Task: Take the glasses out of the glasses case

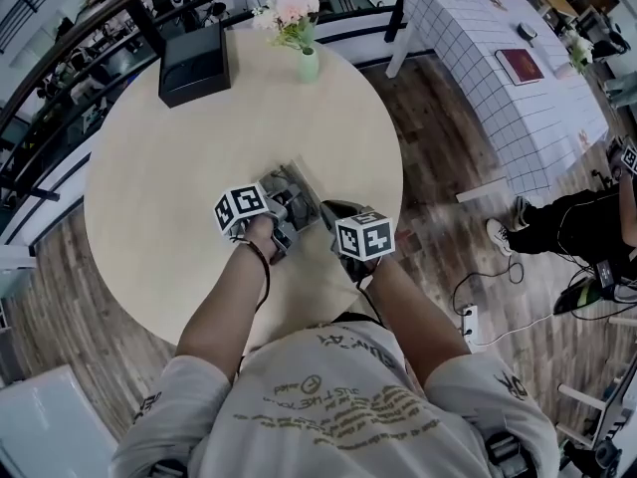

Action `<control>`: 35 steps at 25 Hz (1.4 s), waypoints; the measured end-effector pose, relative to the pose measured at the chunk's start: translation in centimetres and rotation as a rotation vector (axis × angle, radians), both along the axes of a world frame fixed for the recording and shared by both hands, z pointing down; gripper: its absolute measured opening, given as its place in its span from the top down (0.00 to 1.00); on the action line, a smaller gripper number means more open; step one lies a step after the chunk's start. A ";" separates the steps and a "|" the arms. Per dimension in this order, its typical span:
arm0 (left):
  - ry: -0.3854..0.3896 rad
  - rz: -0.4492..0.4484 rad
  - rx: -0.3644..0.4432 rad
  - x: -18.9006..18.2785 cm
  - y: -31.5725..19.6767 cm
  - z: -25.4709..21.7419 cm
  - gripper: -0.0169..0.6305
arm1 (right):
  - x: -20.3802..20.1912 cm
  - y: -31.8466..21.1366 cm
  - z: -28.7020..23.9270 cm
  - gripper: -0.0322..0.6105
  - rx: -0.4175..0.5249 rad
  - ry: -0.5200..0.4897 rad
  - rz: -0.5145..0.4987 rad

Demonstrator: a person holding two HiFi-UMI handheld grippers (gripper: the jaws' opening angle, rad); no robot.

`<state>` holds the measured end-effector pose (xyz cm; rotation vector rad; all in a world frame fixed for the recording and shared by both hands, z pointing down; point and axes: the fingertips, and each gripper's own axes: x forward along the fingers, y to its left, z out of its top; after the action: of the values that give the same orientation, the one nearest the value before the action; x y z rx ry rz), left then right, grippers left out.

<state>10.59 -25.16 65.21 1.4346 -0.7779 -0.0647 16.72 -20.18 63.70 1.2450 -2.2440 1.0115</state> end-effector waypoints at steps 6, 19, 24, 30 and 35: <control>0.090 -0.069 0.054 -2.0 0.5 -2.5 0.94 | -0.2 0.2 0.1 0.91 0.012 0.028 -0.002; 0.177 -0.158 0.240 -7.2 3.1 -10.7 0.94 | -1.1 0.4 -2.1 0.91 0.132 0.113 0.026; 0.218 -0.190 0.301 -8.2 4.3 -13.4 0.94 | -1.7 0.8 -5.8 0.86 0.230 0.089 0.055; 0.288 -0.243 0.434 -8.4 6.4 -17.4 0.94 | -2.7 2.2 -13.2 0.92 0.404 0.046 0.070; 0.282 -0.276 0.478 -9.4 8.5 -20.3 0.94 | -4.2 4.0 -18.2 0.93 0.488 0.017 0.080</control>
<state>1.24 -16.68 44.88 1.7062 -0.7486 -0.6903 12.51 -16.18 45.45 1.5351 -2.5335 0.4820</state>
